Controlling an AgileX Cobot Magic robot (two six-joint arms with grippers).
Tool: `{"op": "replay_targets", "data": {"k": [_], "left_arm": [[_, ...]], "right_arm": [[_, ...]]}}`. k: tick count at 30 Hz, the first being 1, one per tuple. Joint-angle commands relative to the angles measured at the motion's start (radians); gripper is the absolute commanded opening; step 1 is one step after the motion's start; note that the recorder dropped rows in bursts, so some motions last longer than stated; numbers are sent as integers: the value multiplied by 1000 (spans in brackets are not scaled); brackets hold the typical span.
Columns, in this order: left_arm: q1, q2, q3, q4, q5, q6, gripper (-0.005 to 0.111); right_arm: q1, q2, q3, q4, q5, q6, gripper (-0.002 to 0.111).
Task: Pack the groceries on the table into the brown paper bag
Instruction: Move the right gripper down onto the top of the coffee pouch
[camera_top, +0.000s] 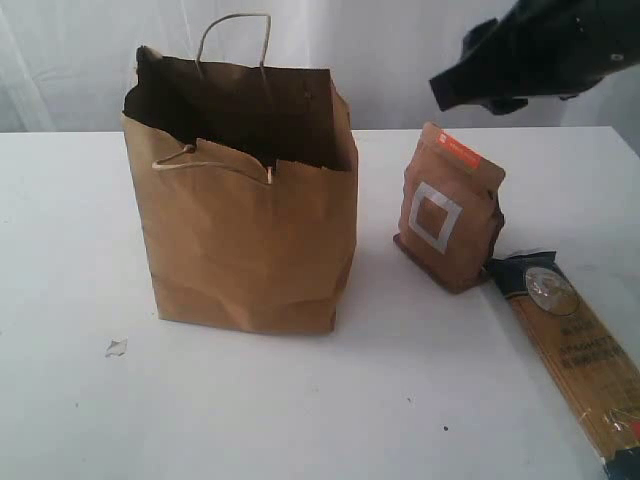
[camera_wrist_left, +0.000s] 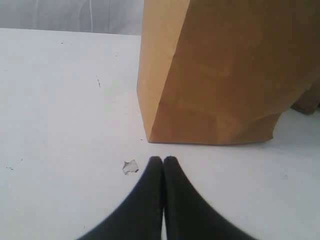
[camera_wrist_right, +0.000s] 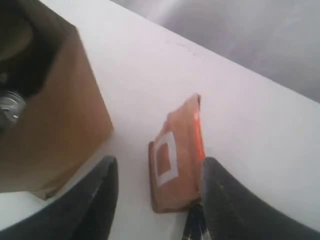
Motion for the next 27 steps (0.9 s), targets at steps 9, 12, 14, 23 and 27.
{"op": "replay_targets", "data": {"k": [9, 12, 14, 23, 27], "left_arm": [[0, -5, 3, -7, -3, 0, 0], [0, -5, 3, -7, -3, 0, 0], [0, -5, 3, -7, -3, 0, 0], [0, -5, 3, -7, -3, 0, 0], [0, -5, 3, -7, -3, 0, 0]], "right_arm": [[-163, 116, 82, 47, -156, 11, 61], [-163, 190, 81, 47, -201, 8, 69], [-163, 236, 81, 47, -240, 0, 69], [-207, 450, 21, 41, -342, 0, 69], [-224, 531, -6, 41, -369, -39, 62]]}}
